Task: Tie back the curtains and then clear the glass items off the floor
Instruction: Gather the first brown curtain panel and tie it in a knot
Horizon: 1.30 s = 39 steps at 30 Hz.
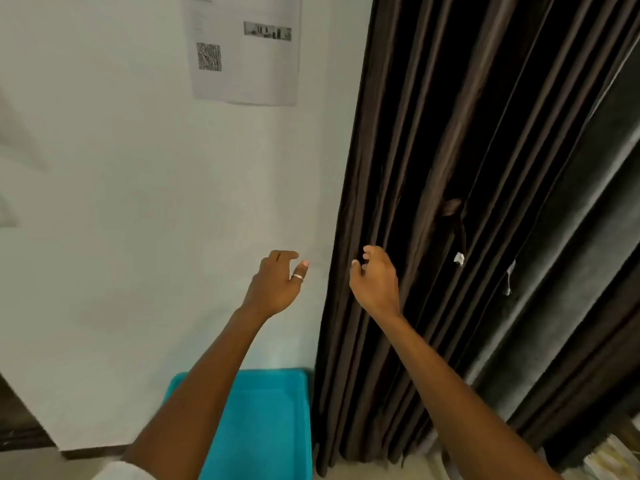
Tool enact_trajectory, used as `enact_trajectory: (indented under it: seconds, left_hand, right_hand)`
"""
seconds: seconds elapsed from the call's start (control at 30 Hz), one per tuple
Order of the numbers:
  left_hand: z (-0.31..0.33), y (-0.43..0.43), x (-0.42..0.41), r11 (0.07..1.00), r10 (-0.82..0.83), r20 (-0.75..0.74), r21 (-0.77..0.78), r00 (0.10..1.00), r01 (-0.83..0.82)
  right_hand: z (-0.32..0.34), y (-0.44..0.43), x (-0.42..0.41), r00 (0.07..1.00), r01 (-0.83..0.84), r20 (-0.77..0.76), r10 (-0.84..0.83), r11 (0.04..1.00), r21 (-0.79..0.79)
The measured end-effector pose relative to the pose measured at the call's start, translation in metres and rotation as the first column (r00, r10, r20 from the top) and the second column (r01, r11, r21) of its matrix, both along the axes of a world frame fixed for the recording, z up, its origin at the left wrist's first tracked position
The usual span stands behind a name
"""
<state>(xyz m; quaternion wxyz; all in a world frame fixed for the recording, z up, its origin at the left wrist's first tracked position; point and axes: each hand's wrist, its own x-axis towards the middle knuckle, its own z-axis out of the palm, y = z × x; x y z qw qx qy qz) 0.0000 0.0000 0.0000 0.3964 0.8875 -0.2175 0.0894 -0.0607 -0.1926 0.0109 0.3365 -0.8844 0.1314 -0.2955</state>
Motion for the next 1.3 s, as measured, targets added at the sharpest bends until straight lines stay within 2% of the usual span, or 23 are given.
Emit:
enact_trajectory:
  seconds: [0.07, 0.13, 0.33, 0.5, 0.67, 0.83, 0.97, 1.1, 1.2, 1.3]
  left_hand:
    - [-0.008, -0.002, 0.008, 0.998, 0.004, -0.054, -0.061, 0.999, -0.008]
    - [-0.015, -0.007, 0.013, 0.998, -0.014, -0.094, -0.054, 0.996, 0.009]
    - [-0.019, -0.018, 0.028, 0.996, -0.03, -0.077, -0.084, 0.997, 0.024]
    - [-0.01, -0.029, 0.032, 0.984, -0.035, -0.068, -0.176, 0.997, 0.022]
    - [-0.002, -0.043, 0.026, 0.977, -0.046, -0.073, -0.212, 0.996, 0.029]
    - [0.02, -0.06, 0.02, 0.971, 0.035, -0.013, -0.238, 0.999, -0.037]
    - [0.034, -0.068, 0.017, 0.979, 0.157, 0.059, -0.138, 0.986, -0.147]
    - [0.043, -0.07, 0.014, 0.947, 0.321, 0.111, -0.019, 0.941, -0.32]
    - [0.045, -0.071, 0.013, 0.926, 0.362, 0.166, 0.044, 0.917, -0.374]
    - [0.045, -0.071, 0.013, 0.921, 0.373, 0.155, 0.061, 0.915, -0.385]
  right_hand:
    - [0.001, -0.004, 0.006, 0.999, 0.044, 0.001, -0.044, 0.999, 0.008]
    - [-0.001, -0.009, 0.009, 0.996, 0.083, -0.036, -0.083, 0.997, 0.0]
    - [-0.005, -0.01, 0.028, 0.988, 0.119, -0.099, -0.119, 0.993, -0.009]
    - [-0.008, -0.011, 0.046, 0.983, 0.15, -0.094, -0.156, 0.986, -0.066]
    - [-0.015, -0.004, 0.051, 0.997, 0.063, -0.03, -0.066, 0.994, -0.091]
    - [-0.021, 0.012, 0.054, 0.996, -0.086, -0.007, 0.086, 0.986, -0.145]
    - [-0.027, 0.029, 0.056, 0.988, -0.141, 0.049, 0.146, 0.985, -0.099]
    - [-0.031, 0.039, 0.057, 0.981, -0.159, 0.1, 0.167, 0.984, -0.082]
    - [-0.033, 0.043, 0.057, 0.98, -0.156, 0.111, 0.164, 0.985, -0.08]
    - [-0.033, 0.043, 0.057, 0.981, -0.149, 0.117, 0.156, 0.986, -0.068]
